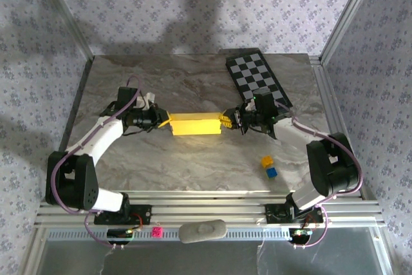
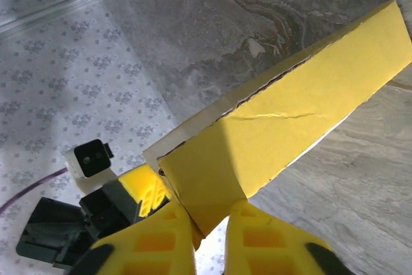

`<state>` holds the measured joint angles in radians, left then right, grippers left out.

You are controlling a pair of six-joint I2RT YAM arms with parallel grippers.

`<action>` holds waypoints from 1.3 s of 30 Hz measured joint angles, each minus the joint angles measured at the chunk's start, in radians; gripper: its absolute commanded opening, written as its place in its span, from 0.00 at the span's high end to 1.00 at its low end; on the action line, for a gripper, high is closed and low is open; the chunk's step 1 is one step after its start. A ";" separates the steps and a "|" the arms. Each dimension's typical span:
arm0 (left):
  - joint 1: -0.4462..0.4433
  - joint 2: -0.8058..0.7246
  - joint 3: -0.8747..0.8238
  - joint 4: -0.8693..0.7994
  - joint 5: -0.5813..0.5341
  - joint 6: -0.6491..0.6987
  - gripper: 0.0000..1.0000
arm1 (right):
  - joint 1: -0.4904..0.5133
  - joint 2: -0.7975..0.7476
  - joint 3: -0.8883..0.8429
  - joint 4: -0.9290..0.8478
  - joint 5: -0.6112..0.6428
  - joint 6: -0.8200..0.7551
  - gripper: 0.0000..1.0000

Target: Fold the paper box

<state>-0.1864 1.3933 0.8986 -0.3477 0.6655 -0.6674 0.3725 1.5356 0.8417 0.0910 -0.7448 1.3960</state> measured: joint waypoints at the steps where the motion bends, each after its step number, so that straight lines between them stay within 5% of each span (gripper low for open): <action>1: -0.004 -0.003 0.000 -0.009 -0.001 0.003 0.81 | 0.000 -0.002 0.016 -0.047 0.001 -0.036 0.67; 14: -0.133 -0.106 -0.222 -0.119 -0.147 -0.045 0.49 | -0.020 -0.031 0.068 -0.673 0.151 -0.556 0.25; 15: -0.133 -0.113 -0.223 -0.134 -0.164 -0.051 0.40 | -0.021 -0.034 0.076 -0.705 0.172 -0.582 0.12; 16: -0.133 -0.125 -0.223 -0.141 -0.179 -0.056 0.14 | -0.022 -0.040 0.085 -0.729 0.194 -0.605 0.01; 17: -0.132 -0.146 -0.220 -0.150 -0.197 -0.059 0.01 | -0.024 -0.054 0.098 -0.753 0.219 -0.629 0.01; 22: -0.098 -0.257 -0.134 -0.209 -0.311 -0.086 0.00 | -0.046 -0.249 0.177 -0.824 0.469 -0.727 0.01; 25: -0.057 -0.360 -0.076 -0.235 -0.459 -0.102 0.01 | -0.056 -0.471 0.185 -0.834 0.747 -0.754 0.00; 30: -0.106 -0.486 -0.024 -0.314 -0.941 -0.143 0.01 | -0.081 -0.797 -0.125 -0.554 1.192 -0.850 0.00; 34: -0.143 -0.515 -0.166 -0.183 -1.172 0.058 0.00 | -0.096 -0.773 -0.447 -0.352 1.312 -1.011 0.00; 39: -0.076 -0.443 -0.409 0.092 -1.176 0.337 0.00 | -0.136 -0.561 -0.533 -0.123 1.296 -1.155 0.00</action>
<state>-0.2626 0.9504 0.4892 -0.2554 -0.5110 -0.3305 0.2367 0.9749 0.3092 -0.0322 0.5514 0.2405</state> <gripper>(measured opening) 0.995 0.995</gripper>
